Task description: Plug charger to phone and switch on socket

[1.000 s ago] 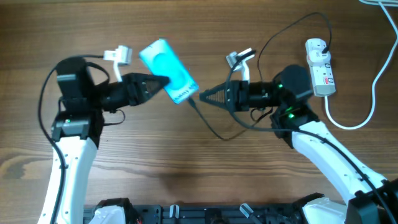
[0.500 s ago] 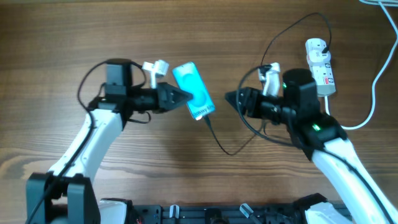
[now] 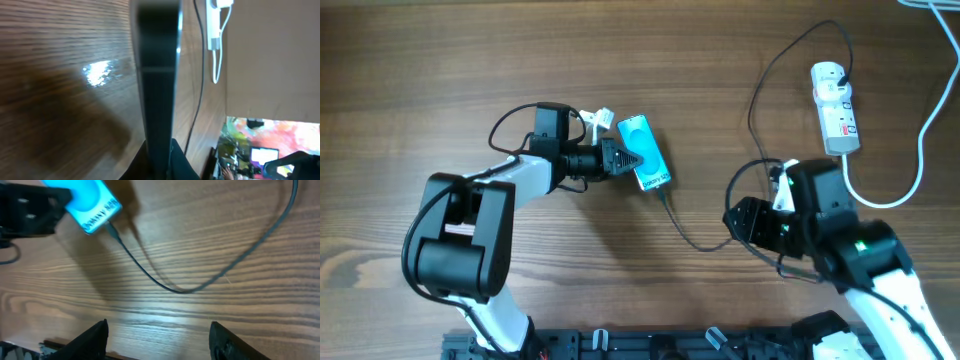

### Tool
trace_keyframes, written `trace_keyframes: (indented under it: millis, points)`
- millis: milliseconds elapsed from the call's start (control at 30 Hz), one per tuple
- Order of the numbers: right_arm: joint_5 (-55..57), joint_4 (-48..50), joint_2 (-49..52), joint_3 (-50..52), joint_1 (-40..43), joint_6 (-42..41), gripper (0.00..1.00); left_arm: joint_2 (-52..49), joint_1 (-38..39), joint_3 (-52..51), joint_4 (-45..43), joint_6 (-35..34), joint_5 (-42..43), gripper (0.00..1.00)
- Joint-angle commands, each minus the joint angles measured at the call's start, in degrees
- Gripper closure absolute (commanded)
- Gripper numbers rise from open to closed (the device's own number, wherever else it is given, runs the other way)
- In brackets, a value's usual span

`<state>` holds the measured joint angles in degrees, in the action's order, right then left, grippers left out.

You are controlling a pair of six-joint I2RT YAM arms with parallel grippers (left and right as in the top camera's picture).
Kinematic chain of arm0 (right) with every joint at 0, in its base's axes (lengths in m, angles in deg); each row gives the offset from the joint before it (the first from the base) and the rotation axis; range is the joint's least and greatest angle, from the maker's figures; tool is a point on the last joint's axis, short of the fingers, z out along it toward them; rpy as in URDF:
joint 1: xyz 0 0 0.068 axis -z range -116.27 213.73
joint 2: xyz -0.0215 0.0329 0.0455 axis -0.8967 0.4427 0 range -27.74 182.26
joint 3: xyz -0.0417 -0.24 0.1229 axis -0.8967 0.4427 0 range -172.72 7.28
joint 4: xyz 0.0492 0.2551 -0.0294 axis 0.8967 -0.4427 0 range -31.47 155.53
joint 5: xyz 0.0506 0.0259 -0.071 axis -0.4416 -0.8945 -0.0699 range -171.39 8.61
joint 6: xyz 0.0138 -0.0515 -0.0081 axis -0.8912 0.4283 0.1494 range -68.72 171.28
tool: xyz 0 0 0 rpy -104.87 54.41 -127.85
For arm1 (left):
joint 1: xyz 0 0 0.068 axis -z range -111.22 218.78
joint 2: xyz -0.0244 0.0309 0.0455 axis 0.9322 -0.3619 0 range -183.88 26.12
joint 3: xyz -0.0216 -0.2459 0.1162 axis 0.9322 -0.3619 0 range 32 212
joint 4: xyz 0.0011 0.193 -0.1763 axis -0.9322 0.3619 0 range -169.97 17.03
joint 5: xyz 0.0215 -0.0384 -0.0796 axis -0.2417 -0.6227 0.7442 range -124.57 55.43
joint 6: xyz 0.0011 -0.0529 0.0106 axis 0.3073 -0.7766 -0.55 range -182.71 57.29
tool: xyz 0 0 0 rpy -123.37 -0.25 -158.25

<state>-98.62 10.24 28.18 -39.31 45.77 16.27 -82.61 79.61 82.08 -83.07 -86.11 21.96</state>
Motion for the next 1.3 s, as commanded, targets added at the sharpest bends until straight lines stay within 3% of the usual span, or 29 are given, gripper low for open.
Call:
trace_keyframes:
  millis: [0,67,267,333,933,1100,1267]
  points:
    - [1.36,-0.81,5.90,0.33,0.04,0.37,0.36,-0.81,0.04,0.50,-0.81,0.70,-3.96,0.96]
    - [1.38,-1.18,9.11,0.33,0.02,0.44,0.44,-0.96,0.04,0.50,-1.11,0.74,-4.81,0.96]
    - [1.42,-1.77,10.62,0.33,0.02,0.48,0.38,-5.38,0.04,0.50,-2.62,1.57,-4.98,0.96]
    - [2.51,-2.01,10.62,0.44,0.02,0.42,0.32,-6.49,0.02,0.50,-3.80,1.53,-5.03,0.96]
    - [3.91,-1.75,10.62,2.43,0.02,0.33,0.30,-13.14,0.04,0.48,-1.66,0.26,-18.53,0.95]
    - [3.93,-1.09,10.62,2.43,0.02,0.35,0.11,-13.14,0.04,0.48,-0.52,0.46,-22.47,0.96]
    - [3.93,-0.96,10.62,2.43,0.02,0.33,0.06,-13.14,0.04,0.48,1.16,0.46,-24.30,0.92]
